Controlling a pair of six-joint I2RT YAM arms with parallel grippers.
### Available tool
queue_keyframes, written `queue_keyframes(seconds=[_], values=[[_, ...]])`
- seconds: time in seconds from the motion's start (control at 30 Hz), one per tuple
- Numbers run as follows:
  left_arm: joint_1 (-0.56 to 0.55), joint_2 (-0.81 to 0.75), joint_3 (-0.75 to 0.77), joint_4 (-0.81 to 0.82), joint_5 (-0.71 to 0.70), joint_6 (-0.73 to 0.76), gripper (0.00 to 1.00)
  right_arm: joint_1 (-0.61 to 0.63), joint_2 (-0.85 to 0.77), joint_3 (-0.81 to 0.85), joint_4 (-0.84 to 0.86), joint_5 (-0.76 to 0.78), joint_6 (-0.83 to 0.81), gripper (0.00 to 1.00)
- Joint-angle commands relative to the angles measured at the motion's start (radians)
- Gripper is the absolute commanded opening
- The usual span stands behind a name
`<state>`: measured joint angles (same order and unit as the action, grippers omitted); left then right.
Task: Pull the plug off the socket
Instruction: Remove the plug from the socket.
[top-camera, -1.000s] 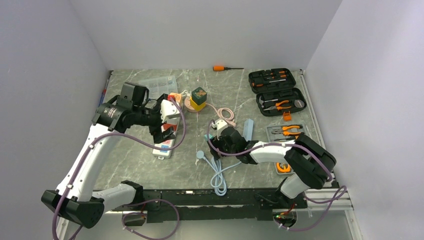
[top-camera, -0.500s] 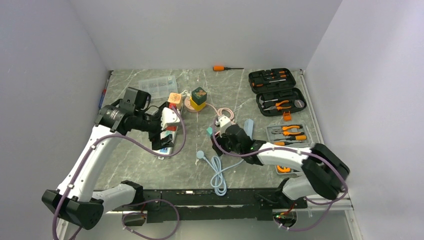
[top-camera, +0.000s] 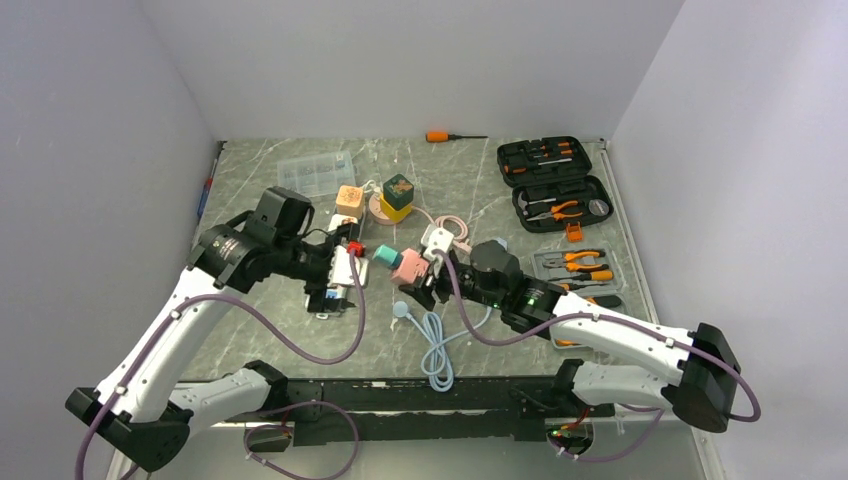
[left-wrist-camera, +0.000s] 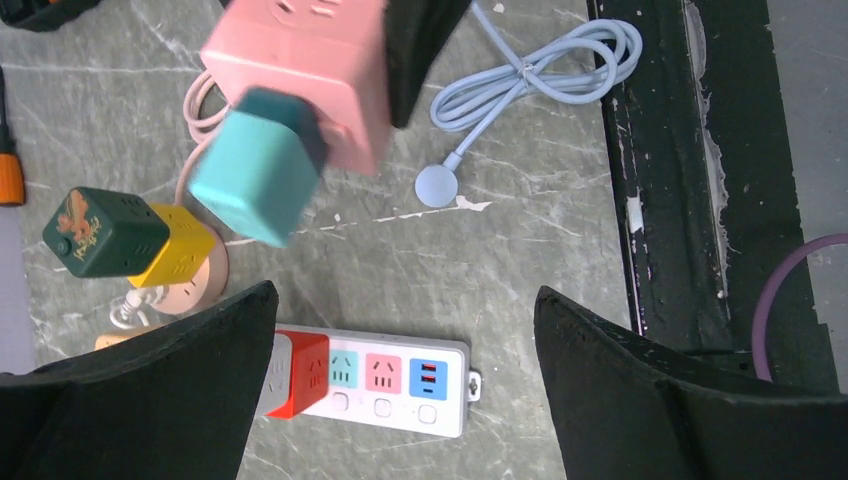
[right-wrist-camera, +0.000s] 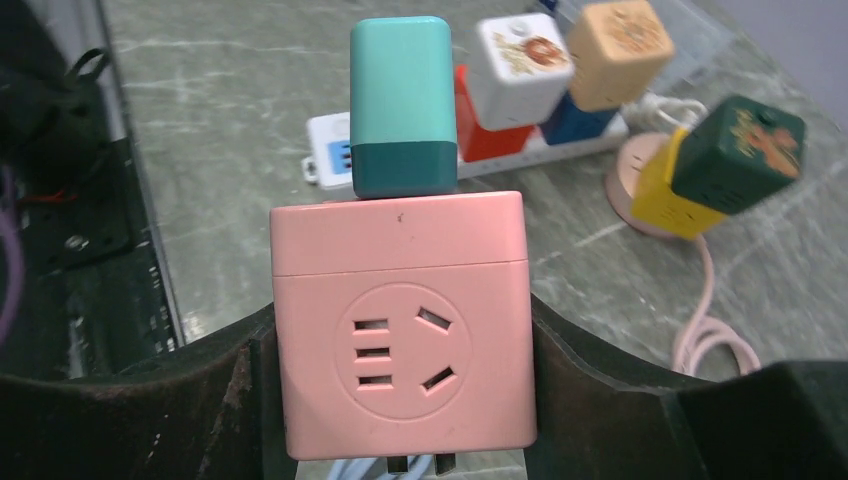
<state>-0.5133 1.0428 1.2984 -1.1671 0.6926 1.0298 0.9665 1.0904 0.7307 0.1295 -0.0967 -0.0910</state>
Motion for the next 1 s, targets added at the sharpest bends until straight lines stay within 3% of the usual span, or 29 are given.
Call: queue_keyframes(seconds=[0.0, 0.3, 0.6, 0.83, 0.97], values=[[-0.046, -0.004, 0.011, 0.064, -0.009, -0.024, 0.99, 0.070, -0.039, 0.087, -0.049, -0.062, -0.108, 0.00], [-0.073, 0.013, -0.018, 0.054, 0.078, -0.078, 0.99, 0.193, -0.031, 0.149, -0.106, -0.047, -0.153, 0.00], [-0.122, 0.032, -0.019, 0.031, 0.081, -0.096, 0.99, 0.221, 0.002, 0.177, -0.094, -0.025, -0.175, 0.00], [-0.161, 0.086, 0.015, 0.010, 0.030, -0.113, 0.73, 0.222, 0.015, 0.186, -0.092, 0.015, -0.183, 0.00], [-0.184, 0.100, 0.019, 0.037, -0.039, -0.124, 0.50, 0.222, 0.006, 0.183, -0.101, 0.027, -0.185, 0.00]])
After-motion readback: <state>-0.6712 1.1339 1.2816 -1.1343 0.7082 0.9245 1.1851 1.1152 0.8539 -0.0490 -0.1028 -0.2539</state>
